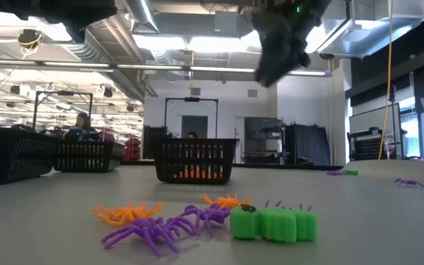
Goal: Sort Halloween decoration
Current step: Put the purple spider toy into the bottom left black basket
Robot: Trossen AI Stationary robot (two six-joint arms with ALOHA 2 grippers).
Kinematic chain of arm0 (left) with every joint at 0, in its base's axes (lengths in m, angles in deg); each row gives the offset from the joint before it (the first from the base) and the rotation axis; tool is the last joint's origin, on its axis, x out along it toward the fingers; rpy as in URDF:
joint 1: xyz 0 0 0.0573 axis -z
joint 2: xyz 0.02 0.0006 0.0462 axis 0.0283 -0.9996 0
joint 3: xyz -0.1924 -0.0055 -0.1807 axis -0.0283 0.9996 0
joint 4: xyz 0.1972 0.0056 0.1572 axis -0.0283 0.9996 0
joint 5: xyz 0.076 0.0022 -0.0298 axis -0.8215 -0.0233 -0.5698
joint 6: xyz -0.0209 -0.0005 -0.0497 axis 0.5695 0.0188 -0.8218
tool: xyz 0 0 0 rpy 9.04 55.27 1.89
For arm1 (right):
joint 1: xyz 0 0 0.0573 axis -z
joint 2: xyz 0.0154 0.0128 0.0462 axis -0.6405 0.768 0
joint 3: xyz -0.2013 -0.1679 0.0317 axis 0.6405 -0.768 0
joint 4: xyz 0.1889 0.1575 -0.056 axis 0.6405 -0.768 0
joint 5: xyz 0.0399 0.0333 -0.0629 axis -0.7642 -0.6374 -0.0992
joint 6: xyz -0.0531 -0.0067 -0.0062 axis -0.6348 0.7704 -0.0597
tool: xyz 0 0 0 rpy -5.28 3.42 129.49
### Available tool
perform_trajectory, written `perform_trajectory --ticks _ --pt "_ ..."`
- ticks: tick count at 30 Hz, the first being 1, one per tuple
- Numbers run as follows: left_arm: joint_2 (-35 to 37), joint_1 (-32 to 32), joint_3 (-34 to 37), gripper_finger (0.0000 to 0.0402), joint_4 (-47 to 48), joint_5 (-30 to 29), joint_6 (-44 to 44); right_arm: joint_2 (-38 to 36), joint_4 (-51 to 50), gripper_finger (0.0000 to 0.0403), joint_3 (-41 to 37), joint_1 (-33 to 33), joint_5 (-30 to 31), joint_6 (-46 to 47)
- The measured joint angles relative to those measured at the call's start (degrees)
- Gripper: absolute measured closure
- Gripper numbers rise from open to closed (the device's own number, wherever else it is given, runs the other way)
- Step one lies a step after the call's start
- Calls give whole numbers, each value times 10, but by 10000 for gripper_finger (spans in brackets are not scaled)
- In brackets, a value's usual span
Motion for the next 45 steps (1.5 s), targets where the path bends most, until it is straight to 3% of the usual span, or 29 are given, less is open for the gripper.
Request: perform_trajectory --ticks 14,23,28,30,35,37,40,45 --pt "0 0 0 334 10 2 -6 -1 -1 203 -12 161 -40 -33" --pt "0 0 0 334 16 2 -30 -30 245 203 -223 186 -177 -18" --pt "0 0 0 334 15 2 -30 -49 205 203 -284 183 -197 3" --pt "0 0 0 334 14 -3 -29 -60 157 206 -286 163 -171 18" --pt "-1 0 0 334 13 -31 -28 -76 40 222 -286 121 15 63" --pt "-1 0 0 334 13 -32 -28 -76 27 229 -286 121 54 78" --pt "-1 0 0 334 10 -32 -28 -76 44 238 -286 143 63 80" --pt "-1 0 0 334 9 -32 -28 -76 76 257 -291 229 4 74"
